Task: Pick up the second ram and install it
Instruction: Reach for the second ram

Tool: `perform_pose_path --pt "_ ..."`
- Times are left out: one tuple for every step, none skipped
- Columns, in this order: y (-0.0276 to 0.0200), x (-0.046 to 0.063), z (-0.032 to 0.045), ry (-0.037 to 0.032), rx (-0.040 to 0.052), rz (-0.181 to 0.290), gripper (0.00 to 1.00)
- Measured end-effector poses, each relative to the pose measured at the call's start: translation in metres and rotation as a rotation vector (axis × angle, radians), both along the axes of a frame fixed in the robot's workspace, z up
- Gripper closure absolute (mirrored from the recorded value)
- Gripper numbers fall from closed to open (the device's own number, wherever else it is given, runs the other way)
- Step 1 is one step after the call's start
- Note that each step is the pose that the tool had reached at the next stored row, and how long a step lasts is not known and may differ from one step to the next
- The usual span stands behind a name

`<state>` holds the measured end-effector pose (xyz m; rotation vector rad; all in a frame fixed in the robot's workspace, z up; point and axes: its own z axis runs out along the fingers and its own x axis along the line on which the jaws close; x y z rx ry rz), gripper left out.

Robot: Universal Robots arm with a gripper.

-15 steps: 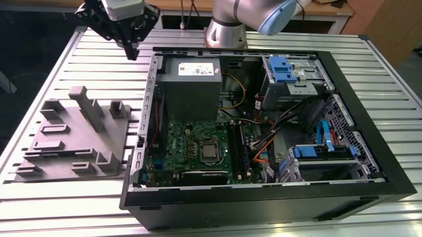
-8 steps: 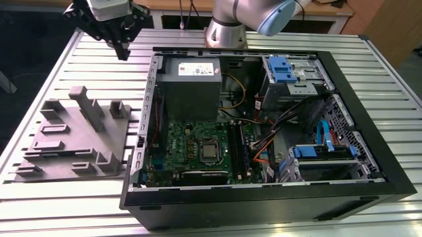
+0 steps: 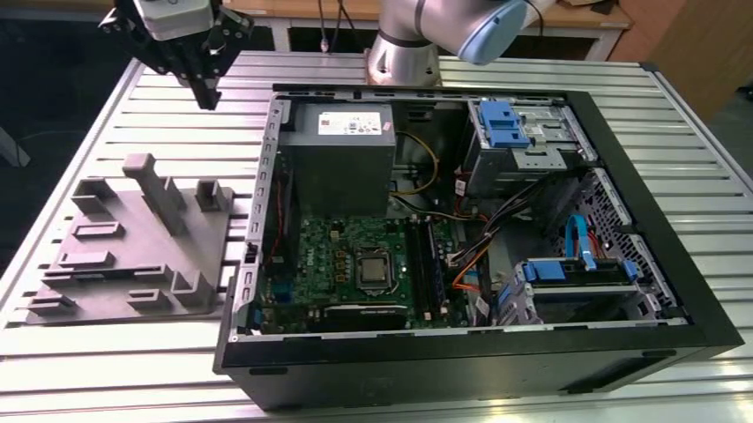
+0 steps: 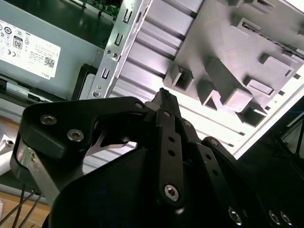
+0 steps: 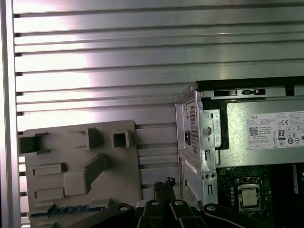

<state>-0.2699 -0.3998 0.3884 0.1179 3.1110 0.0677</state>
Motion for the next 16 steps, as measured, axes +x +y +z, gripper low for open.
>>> perform_pose_path --pt "-0.0001 -0.001 -0.0003 0.0000 0.0000 0.000 0.90" --pt "-0.0003 -0.002 -0.0005 -0.0001 0.0001 0.000 0.90" --pt "-0.0006 -0.002 -0.0006 -0.0001 0.0001 0.000 0.90" --pt "-0.0010 -0.003 -0.0008 -0.0001 0.0001 0.000 0.90" --pt "-0.0015 -0.003 -0.0010 -0.0001 0.0000 0.000 0.90" --pt "-0.0022 -0.004 -0.0012 -0.0001 0.0000 0.000 0.90" --pt "-0.0032 -0.005 -0.0015 -0.0002 0.0001 0.000 0.90" --pt "-0.0042 -0.006 -0.0016 -0.0002 0.0001 0.000 0.90" --pt "-0.0054 -0.007 -0.0018 -0.0002 0.0001 0.000 0.90" --pt "-0.0066 -0.008 -0.0021 -0.0002 0.0001 0.000 0.90" --pt "-0.0079 -0.009 -0.0023 -0.0002 0.0000 0.000 0.90" --pt "-0.0092 -0.010 -0.0025 -0.0002 0.0001 0.000 0.90" --pt "-0.0105 -0.011 -0.0026 -0.0001 0.0000 0.000 0.90" --pt "-0.0118 -0.012 -0.0028 -0.0001 0.0000 0.000 0.90" --pt "-0.0131 -0.014 -0.0030 -0.0002 0.0001 0.000 0.90" --pt "-0.0144 -0.015 -0.0032 -0.0002 0.0001 0.000 0.90"
